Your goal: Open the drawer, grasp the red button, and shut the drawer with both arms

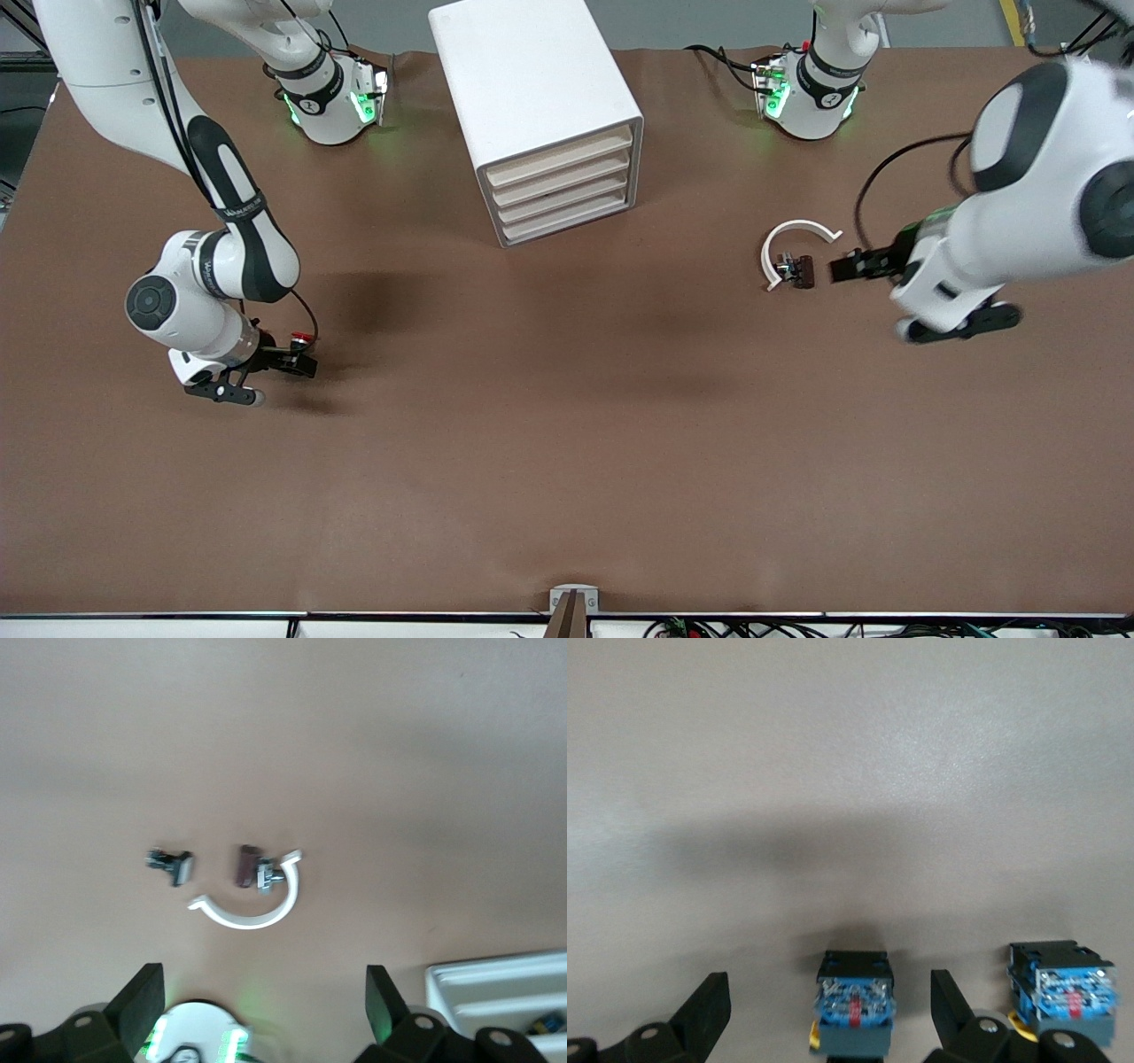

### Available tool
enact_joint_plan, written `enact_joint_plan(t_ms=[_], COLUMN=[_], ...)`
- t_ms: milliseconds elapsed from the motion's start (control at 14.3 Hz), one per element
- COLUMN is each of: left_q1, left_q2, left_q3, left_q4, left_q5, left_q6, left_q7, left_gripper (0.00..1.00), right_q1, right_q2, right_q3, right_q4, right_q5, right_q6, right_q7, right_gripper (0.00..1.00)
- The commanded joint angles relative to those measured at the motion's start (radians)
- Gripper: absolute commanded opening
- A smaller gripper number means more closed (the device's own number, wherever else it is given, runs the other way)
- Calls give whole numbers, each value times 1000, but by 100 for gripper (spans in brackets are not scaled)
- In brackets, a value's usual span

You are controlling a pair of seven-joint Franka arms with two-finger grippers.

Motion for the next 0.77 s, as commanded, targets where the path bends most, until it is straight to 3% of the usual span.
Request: enact_joint_plan(t_ms=[0, 210, 419, 699], left_q1=[8, 62, 71, 137], left_q2=[-214, -315, -361, -389], left_q3=[56, 51, 35, 1], left_q4=[-197, -248, -276, -276], left_q5=[-17, -11, 27, 25], left_q6=[28, 58, 95, 94], left_q7=[122, 177, 202, 292], left_gripper=[100, 100, 100, 100], right_q1=[-15, -19, -27, -29], right_q2=[-61, -136, -241, -321], right_q3=[7, 4, 2, -1], right_q4=[53, 57, 84, 214], right_q5=[6, 5, 3, -5], right_q6=[-166, -251, -424, -691], right_q7=[-11, -31, -59, -52], right_gripper=[100, 100, 100, 100])
